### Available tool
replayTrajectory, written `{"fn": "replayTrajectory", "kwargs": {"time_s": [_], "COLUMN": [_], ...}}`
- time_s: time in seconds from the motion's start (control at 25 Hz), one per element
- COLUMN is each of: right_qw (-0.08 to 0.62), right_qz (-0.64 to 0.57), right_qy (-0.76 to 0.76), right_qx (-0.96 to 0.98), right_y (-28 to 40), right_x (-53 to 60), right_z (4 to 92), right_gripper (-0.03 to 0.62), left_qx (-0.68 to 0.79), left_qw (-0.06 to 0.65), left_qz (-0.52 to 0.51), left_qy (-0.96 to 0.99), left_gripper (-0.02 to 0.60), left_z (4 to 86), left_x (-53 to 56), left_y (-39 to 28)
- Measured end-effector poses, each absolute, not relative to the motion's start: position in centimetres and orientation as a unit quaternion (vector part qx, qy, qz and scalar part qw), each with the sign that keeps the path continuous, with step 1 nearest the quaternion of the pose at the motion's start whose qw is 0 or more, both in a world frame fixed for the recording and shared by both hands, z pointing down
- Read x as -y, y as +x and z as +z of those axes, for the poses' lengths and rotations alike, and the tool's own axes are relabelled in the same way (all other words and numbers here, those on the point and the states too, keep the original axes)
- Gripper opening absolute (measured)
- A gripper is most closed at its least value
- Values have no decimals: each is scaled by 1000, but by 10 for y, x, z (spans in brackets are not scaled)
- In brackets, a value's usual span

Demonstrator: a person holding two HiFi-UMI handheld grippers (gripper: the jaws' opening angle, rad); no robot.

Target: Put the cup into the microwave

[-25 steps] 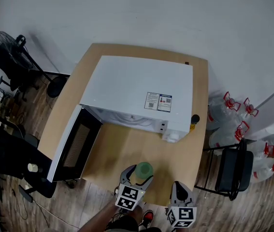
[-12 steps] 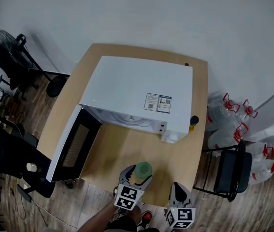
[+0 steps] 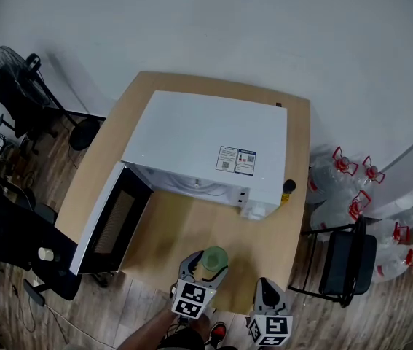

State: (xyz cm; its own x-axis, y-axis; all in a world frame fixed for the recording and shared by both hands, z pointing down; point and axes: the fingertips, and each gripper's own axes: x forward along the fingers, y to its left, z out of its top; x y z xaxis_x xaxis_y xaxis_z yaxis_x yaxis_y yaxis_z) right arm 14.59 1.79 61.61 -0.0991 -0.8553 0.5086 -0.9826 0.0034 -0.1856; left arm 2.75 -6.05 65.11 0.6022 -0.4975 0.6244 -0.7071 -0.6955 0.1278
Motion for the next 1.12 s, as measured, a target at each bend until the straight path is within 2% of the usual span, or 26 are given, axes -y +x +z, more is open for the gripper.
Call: {"fn": "replayTrajectory", "kwargs": {"time_s": [1.12], "right_qw": [116], "right_qz": [182], "right_qy": [598], "right_qx": [772], "right_y": [76], "right_x": [55], "right_z": [552], "right_gripper": [17], "left_qx": [432], "left_qw": [152], "left_qz": [198], "left_qy": [867], "left_gripper": [356], "left_z": [552], "left_x": [117], "left_y": [-30]}}
